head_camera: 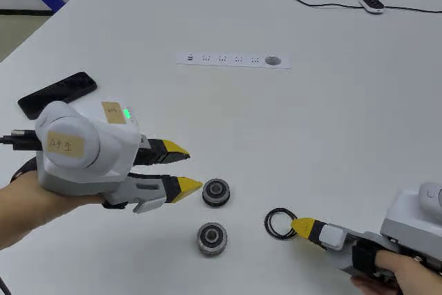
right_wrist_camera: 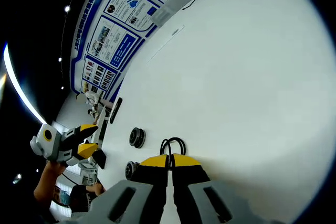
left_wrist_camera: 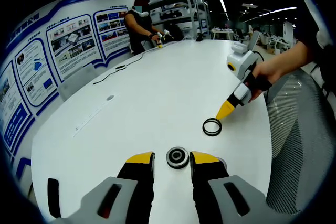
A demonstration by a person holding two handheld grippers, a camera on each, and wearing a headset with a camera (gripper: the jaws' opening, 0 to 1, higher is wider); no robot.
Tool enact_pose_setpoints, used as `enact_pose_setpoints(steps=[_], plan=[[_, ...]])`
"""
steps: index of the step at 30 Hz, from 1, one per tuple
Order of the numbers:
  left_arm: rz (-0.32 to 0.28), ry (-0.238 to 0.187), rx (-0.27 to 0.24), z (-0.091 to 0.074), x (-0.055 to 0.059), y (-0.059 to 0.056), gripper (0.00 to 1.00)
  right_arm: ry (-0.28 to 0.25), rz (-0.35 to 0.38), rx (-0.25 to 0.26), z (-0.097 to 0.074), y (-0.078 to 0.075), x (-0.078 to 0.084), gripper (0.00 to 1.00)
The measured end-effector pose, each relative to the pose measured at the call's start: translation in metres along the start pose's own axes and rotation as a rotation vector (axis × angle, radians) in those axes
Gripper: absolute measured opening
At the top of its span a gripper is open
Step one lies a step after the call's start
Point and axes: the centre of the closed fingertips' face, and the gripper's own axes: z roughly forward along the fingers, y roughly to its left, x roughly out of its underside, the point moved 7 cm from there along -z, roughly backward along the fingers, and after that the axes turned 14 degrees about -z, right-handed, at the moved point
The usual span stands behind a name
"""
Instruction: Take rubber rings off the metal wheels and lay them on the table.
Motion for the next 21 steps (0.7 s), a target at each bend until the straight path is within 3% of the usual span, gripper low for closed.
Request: enact_pose_setpoints(steps=[8, 21], plan=[[0.000, 0.008, 0.001, 0.002, 0.002, 0.001, 0.28, -0.015, -0.019, 0.018, -0.005, -0.002, -0.004, 0.07], [0.002, 0.036, 0.021, 0.016, 0.004, 0.004, 0.28, -0.066, -0.027, -0.064, 0.005, 0.016, -0.024, 0.12]])
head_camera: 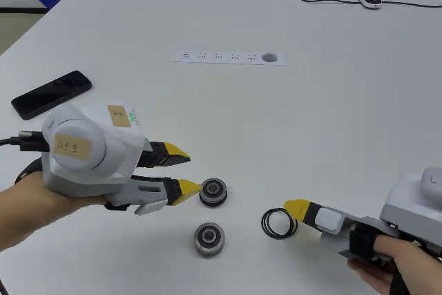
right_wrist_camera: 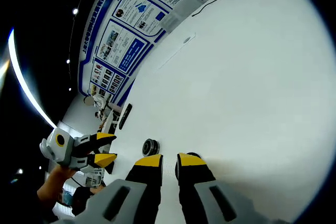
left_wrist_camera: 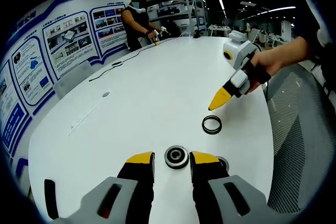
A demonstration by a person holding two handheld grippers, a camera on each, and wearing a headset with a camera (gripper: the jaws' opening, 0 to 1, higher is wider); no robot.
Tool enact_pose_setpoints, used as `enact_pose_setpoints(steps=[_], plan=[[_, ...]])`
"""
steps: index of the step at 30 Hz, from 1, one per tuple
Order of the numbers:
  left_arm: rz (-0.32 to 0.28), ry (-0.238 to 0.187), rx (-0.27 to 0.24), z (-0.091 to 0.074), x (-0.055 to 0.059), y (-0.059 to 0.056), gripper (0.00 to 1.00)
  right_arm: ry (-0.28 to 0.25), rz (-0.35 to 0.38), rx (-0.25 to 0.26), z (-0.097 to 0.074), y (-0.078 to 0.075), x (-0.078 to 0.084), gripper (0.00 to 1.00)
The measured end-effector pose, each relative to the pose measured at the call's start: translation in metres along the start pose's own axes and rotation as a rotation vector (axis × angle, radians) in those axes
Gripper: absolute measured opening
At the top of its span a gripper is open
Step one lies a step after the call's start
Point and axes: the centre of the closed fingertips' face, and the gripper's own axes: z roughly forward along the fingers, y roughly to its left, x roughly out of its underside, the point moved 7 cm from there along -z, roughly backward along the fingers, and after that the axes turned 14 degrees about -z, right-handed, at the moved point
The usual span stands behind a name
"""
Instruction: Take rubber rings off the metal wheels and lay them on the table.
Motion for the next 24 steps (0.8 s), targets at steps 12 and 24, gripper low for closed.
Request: enact_pose_setpoints(steps=[12, 24], plan=[[-0.005, 0.044, 0.036, 0.021, 0.005, -0.002, 0.27, 0.060, -0.056, -0.092, 0.023, 0.019, 0.005, 0.17], [-0.006, 0.079, 0.072, 0.040, 0.008, -0.003, 0.22, 0.050, -0.134, -0.111, 0.032, 0.024, 0.005, 0.18]])
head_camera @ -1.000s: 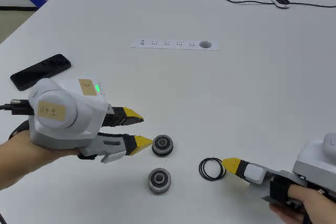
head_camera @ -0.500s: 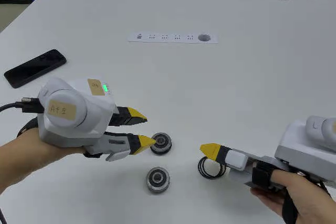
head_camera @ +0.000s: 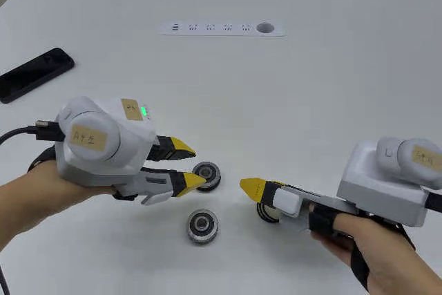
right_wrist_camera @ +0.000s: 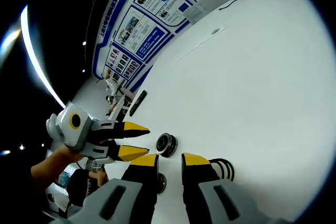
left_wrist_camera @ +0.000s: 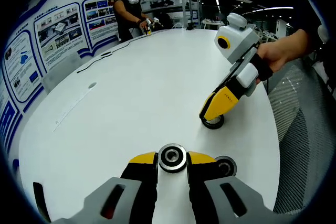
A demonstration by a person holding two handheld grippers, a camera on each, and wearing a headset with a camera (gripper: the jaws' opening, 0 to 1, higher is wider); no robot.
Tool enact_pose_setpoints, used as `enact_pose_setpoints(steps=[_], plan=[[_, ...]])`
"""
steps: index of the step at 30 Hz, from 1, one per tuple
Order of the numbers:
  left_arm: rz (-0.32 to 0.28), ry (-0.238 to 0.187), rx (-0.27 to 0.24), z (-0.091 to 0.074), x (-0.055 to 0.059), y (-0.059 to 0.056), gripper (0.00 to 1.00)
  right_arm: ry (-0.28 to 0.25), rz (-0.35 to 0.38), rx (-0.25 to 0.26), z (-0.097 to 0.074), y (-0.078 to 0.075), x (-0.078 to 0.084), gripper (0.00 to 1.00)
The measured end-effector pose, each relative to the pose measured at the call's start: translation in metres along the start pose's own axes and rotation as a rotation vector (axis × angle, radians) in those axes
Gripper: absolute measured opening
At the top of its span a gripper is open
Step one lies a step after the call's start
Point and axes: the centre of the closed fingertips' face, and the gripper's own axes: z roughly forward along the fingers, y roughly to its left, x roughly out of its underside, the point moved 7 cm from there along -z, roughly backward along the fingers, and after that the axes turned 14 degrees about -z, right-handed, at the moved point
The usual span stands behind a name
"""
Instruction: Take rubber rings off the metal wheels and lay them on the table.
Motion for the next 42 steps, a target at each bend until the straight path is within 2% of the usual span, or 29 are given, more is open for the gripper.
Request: enact_pose_setpoints(steps=[8, 14, 20, 28, 42], plan=[[0.004, 0.017, 0.010, 0.012, 0.001, 0.001, 0.21, -0.008, 0.014, -0.006, 0.002, 0.000, 0.001, 0.18], [-0.017, 0.024, 0.015, 0.017, 0.005, 0.003, 0.20, -0.010, 0.022, -0.007, 0.005, 0.000, 0.001, 0.18], [-0.023, 0.034, 0.023, 0.018, 0.008, 0.003, 0.19, -0.014, 0.031, -0.012, 0.008, 0.001, -0.001, 0.18], [-0.051, 0.023, 0.024, 0.017, 0.010, 0.004, 0.18, -0.022, 0.046, -0.017, 0.009, 0.001, -0.001, 0.18], [-0.057, 0.017, 0.031, 0.017, 0.011, 0.006, 0.16, -0.033, 0.066, -0.036, 0.014, 0.003, -0.004, 0.18]])
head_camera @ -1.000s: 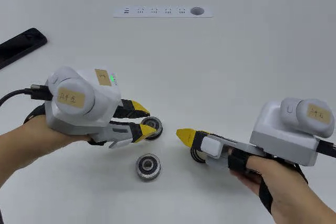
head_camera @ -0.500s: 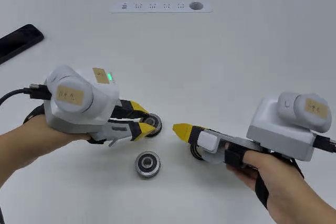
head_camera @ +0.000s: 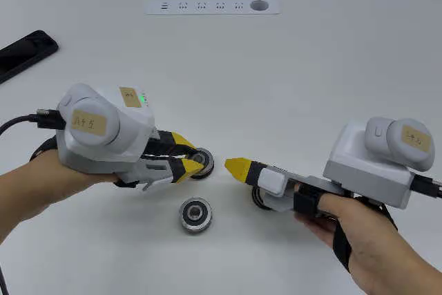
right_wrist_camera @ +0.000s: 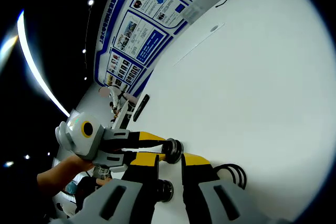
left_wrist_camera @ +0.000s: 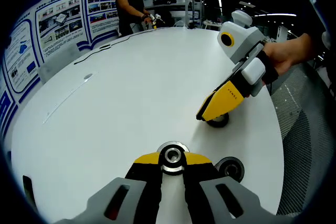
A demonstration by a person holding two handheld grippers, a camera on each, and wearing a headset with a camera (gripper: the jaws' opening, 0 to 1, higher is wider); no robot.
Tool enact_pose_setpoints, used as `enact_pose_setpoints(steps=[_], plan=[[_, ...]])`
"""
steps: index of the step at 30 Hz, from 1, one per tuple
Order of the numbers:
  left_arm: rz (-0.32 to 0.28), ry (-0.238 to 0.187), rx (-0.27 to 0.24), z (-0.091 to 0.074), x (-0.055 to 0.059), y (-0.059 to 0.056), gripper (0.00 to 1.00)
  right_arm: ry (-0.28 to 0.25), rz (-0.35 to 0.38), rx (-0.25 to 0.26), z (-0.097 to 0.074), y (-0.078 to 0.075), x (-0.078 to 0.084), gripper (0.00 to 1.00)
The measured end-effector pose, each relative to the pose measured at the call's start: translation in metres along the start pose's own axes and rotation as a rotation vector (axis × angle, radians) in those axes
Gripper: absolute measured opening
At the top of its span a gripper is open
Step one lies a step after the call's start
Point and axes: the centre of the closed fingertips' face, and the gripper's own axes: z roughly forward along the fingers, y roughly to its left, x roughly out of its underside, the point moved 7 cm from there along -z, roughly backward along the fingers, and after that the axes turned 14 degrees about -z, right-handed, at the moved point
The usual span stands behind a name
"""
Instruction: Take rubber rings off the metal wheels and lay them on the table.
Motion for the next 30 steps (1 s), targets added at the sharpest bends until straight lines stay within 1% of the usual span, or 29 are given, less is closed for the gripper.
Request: enact_pose_setpoints(steps=[1, 2, 3, 5, 9, 11, 13, 18, 20, 24, 30], plan=[[0.000, -0.001, 0.003, 0.000, 0.000, 0.000, 0.15, 0.000, 0.002, -0.001, 0.001, 0.000, 0.000, 0.18], [-0.003, 0.017, 0.015, -0.001, 0.003, -0.001, 0.14, 0.000, 0.006, -0.004, 0.002, -0.001, 0.000, 0.19], [0.001, 0.000, 0.011, -0.004, 0.002, -0.001, 0.14, 0.001, 0.011, -0.006, 0.004, 0.000, 0.000, 0.19], [0.005, 0.003, 0.014, -0.008, 0.002, -0.001, 0.14, 0.007, 0.020, -0.019, 0.008, 0.001, 0.001, 0.21], [0.023, 0.018, 0.017, -0.009, 0.000, 0.000, 0.13, 0.018, 0.016, -0.036, 0.018, 0.006, 0.002, 0.23], [0.024, 0.018, 0.020, -0.010, -0.001, 0.000, 0.13, 0.019, 0.023, -0.039, 0.021, 0.007, 0.003, 0.27], [0.025, 0.018, 0.021, -0.009, -0.001, 0.001, 0.13, 0.026, 0.025, -0.041, 0.025, 0.008, 0.004, 0.29], [0.029, 0.014, 0.021, -0.006, -0.002, 0.003, 0.13, 0.036, 0.025, -0.039, 0.032, 0.007, 0.007, 0.32], [0.045, 0.008, 0.016, -0.005, -0.002, 0.003, 0.12, 0.039, 0.026, -0.036, 0.033, 0.006, 0.008, 0.34], [0.026, -0.014, 0.011, -0.003, -0.002, 0.004, 0.12, 0.035, 0.038, -0.039, 0.036, 0.005, 0.007, 0.35], [0.031, -0.007, 0.020, 0.000, -0.004, 0.006, 0.12, 0.036, 0.059, -0.044, 0.041, 0.006, 0.008, 0.36]])
